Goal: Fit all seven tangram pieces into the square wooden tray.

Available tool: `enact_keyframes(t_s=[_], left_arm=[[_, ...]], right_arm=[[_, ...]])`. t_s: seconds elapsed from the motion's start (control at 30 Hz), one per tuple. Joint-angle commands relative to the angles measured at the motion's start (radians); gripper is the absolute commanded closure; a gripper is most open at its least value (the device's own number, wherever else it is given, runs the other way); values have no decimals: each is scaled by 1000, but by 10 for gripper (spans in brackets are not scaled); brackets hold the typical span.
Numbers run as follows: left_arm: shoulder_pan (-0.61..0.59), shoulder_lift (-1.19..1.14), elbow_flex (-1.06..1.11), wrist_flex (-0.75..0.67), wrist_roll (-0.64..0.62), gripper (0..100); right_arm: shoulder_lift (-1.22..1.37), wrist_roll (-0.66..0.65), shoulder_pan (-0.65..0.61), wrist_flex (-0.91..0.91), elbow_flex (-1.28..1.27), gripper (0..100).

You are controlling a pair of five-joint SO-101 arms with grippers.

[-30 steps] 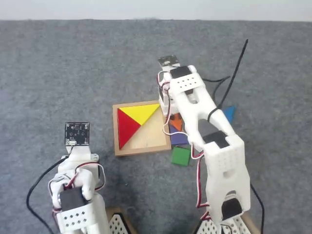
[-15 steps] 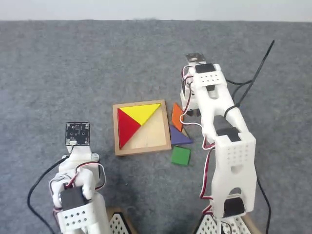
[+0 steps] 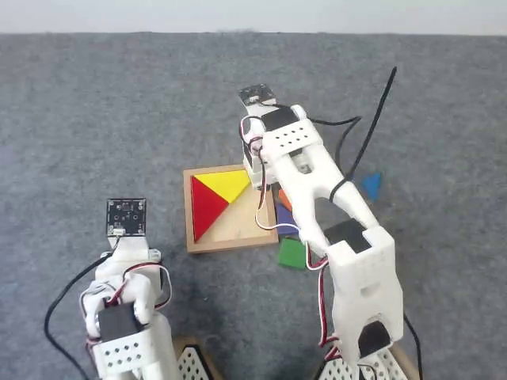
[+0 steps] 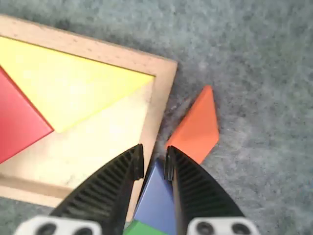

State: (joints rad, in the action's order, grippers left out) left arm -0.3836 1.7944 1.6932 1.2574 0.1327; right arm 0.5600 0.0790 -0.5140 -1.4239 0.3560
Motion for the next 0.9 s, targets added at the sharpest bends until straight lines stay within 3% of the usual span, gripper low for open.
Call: enact_keyframes(t_s=[0.0, 0.17, 0.4, 0.87], left_arm=[[-3, 18, -8, 5, 9, 985], [-3, 18, -8, 5, 9, 985], [-3, 18, -8, 5, 9, 985], [-3, 18, -8, 5, 9, 985]], right_arm=[[28, 8, 31, 7, 8, 905], [85, 8, 77, 15, 8, 818], [145, 9, 108, 30, 11, 821], [53, -41, 344, -41, 63, 821]])
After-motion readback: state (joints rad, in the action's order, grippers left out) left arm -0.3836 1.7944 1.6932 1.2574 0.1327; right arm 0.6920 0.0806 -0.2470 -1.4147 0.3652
